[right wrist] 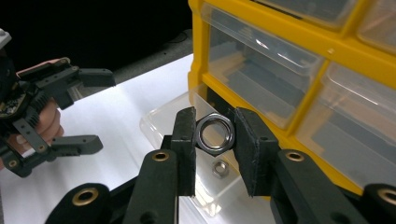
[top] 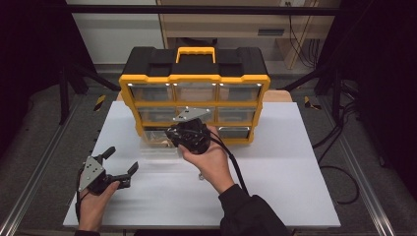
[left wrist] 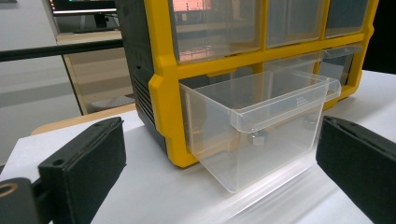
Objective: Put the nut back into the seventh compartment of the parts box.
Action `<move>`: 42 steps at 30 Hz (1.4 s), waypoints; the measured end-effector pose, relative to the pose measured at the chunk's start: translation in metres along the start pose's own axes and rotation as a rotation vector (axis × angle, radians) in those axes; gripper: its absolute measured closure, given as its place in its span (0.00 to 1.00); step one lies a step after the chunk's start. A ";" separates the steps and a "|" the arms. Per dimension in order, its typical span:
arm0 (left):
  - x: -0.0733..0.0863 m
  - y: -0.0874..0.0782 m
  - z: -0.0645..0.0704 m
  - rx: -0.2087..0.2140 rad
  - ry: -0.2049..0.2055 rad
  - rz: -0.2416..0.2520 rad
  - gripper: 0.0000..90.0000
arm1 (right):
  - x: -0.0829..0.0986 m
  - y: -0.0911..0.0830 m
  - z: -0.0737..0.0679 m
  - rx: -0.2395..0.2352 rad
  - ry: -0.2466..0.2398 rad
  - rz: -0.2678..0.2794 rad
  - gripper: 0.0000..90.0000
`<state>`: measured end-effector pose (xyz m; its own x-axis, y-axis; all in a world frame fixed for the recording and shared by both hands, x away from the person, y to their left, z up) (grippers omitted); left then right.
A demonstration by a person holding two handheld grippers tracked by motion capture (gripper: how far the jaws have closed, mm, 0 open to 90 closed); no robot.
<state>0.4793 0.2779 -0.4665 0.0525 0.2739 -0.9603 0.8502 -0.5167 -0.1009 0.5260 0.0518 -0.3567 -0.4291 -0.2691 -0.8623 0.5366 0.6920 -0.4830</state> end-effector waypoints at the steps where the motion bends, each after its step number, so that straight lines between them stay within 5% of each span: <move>1: 0.000 0.000 0.000 0.000 -0.001 0.000 0.01 | -0.001 0.001 -0.001 0.000 0.003 -0.004 0.78; 25: 0.000 0.000 -0.001 0.000 -0.004 0.004 0.01 | -0.005 0.020 -0.011 -0.023 0.003 -0.063 0.78; 40: 0.000 0.000 -0.001 0.003 -0.005 0.003 0.01 | 0.007 0.047 -0.005 0.017 0.006 -0.157 0.78; 42: 0.000 0.000 -0.001 0.004 -0.005 0.003 0.01 | 0.008 0.049 -0.004 0.019 0.014 -0.156 0.66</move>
<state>0.4799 0.2785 -0.4662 0.0525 0.2678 -0.9620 0.8482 -0.5204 -0.0986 0.5461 0.0863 -0.3870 -0.5181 -0.3626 -0.7747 0.4767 0.6296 -0.6135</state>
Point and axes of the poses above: each handheld gripper's, and its own axes: y roughly forward along the jaws, x roughly out of its underside, z roughly to its right, the point moved 6 cm from there along y, roughly forward along the jaws, and after that the axes turned 10 degrees about y, right-handed, at the moved point
